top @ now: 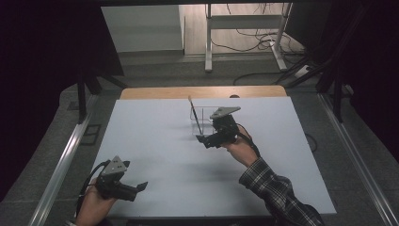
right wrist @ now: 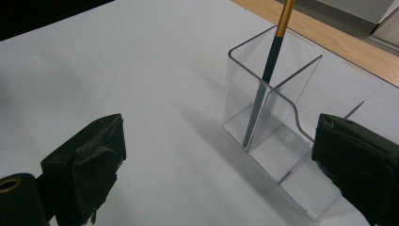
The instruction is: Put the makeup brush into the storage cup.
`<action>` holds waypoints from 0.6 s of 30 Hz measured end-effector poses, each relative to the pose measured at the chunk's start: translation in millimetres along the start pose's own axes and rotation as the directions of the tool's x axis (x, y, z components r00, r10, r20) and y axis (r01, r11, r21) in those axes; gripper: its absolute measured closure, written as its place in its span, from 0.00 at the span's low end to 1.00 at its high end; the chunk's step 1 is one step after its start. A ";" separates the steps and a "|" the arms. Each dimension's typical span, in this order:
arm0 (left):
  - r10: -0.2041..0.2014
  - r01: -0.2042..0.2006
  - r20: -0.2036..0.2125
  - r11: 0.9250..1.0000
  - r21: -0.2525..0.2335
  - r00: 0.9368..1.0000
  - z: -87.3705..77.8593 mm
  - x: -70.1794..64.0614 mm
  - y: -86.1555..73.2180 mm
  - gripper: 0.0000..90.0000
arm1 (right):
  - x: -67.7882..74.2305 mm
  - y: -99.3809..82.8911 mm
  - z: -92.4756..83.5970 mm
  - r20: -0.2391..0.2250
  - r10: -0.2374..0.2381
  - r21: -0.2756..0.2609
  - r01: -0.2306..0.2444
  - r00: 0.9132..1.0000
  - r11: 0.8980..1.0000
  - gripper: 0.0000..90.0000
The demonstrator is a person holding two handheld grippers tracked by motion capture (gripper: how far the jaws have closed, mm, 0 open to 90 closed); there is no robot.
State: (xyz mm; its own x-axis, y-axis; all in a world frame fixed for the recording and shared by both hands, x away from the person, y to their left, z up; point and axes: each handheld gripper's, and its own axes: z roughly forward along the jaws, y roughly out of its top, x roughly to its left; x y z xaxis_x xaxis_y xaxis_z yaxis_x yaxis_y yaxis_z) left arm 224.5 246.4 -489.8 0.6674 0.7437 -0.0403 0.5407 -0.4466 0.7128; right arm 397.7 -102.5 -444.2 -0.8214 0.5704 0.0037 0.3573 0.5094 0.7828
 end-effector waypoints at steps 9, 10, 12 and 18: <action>-0.001 0.001 0.001 1.000 -0.001 1.000 -0.1 0.1 0.0 0.00 | 4.0 -7.1 -5.2 0.007 0.000 0.007 0.000 1.000 1.000 0.03; -0.002 0.002 0.001 1.000 -0.002 1.000 -0.2 0.1 0.0 0.00 | 4.4 -8.0 -5.8 0.009 -0.002 0.009 0.002 1.000 1.000 0.03; -0.004 0.004 0.003 1.000 -0.001 1.000 -0.3 0.2 0.0 0.00 | 5.6 -9.5 -6.9 0.009 0.000 0.010 0.000 1.000 1.000 0.03; -0.008 0.008 0.004 1.000 0.001 1.000 -0.5 0.2 0.3 0.00 | 8.2 -12.7 -9.5 0.007 -0.002 0.016 0.002 1.000 1.000 0.03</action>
State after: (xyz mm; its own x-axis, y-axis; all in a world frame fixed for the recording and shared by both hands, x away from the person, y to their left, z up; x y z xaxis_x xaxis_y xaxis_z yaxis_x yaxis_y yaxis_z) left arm 224.6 246.6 -489.3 0.6650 0.7452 -0.0491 0.5465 -0.4409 0.7120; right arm 382.2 -110.5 -448.2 -0.8189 0.5740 -0.0020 0.3632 0.5208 0.7725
